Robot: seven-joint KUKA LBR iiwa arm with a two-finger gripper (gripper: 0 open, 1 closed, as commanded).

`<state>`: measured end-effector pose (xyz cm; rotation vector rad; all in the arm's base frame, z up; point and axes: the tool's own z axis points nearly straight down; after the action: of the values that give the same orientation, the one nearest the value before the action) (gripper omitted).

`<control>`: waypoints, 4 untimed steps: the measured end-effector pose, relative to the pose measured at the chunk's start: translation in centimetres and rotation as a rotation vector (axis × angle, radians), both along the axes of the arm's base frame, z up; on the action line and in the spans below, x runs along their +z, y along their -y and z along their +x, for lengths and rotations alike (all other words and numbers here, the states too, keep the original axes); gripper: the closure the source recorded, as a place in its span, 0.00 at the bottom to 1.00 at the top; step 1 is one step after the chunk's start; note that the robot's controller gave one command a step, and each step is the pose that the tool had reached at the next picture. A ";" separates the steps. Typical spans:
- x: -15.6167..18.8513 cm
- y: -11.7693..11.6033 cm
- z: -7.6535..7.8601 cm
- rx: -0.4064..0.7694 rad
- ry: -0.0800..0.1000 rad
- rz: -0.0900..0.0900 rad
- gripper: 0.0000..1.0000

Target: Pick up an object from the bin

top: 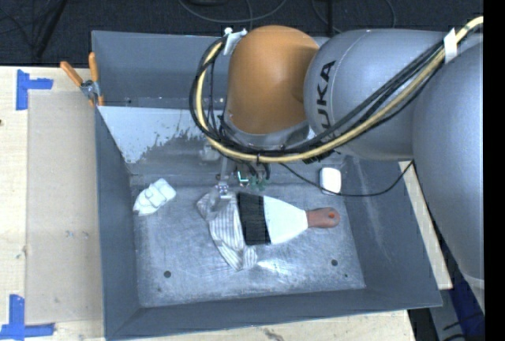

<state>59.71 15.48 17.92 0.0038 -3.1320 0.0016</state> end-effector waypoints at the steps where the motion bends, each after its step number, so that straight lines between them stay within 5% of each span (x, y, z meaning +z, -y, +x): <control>1: 0.4 0.1 0.2 -0.004 0.008 0.001 0.00; 2: -4.8 -4.2 1.2 0.066 0.015 0.002 0.00; 3: -6.6 -7.6 0.1 0.368 0.008 0.003 0.00; 4: -7.2 -9.0 2.2 0.286 0.013 0.004 0.00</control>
Offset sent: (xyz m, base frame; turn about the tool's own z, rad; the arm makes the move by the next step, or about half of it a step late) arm 0.0170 0.0881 -0.1092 -0.1371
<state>61.92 24.49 10.68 0.4522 -3.1128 -0.0024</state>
